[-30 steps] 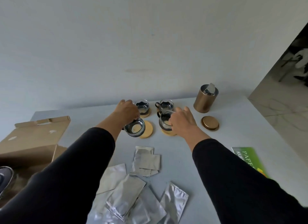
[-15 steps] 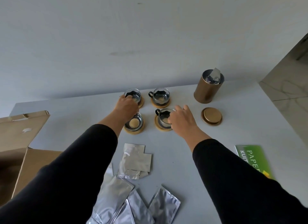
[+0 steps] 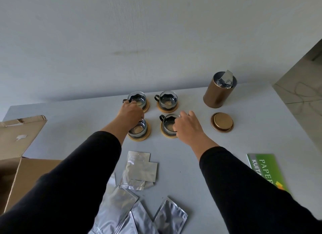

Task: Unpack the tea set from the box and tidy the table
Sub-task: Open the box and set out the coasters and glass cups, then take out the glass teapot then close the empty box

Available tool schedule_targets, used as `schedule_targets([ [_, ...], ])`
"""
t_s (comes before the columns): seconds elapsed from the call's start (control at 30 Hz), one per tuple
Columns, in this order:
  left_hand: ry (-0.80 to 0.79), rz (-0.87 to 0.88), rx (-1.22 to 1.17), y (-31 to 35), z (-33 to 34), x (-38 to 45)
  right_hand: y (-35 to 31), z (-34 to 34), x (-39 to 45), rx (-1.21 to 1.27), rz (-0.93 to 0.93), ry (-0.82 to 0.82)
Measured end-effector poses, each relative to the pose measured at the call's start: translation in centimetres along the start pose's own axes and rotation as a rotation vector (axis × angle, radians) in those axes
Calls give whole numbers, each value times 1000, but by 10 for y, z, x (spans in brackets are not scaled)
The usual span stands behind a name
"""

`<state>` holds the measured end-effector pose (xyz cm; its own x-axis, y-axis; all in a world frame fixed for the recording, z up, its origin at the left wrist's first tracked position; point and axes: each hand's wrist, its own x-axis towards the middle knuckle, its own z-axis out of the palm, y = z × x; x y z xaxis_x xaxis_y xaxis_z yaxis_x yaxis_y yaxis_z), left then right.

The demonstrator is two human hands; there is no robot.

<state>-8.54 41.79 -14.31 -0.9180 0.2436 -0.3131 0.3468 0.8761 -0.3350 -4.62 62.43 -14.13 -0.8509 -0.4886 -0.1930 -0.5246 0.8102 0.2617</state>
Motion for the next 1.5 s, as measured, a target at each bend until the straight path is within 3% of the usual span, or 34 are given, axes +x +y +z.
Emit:
schedule_targets([
  [0.47, 88, -59, -181, -3, 10, -4, -2, -5, -3, 39, 50, -14],
  [0.87, 199, -131, -242, -39, -6, -61, -26, -58, -9, 114, 61, 119],
  [1.13, 233, -248, -233, -115, -3, -165, -108, -134, -14, 147, 50, 240],
  [1.5, 120, -490, -390, -233, 83, -362, -318, -210, -17, 289, -177, 264],
])
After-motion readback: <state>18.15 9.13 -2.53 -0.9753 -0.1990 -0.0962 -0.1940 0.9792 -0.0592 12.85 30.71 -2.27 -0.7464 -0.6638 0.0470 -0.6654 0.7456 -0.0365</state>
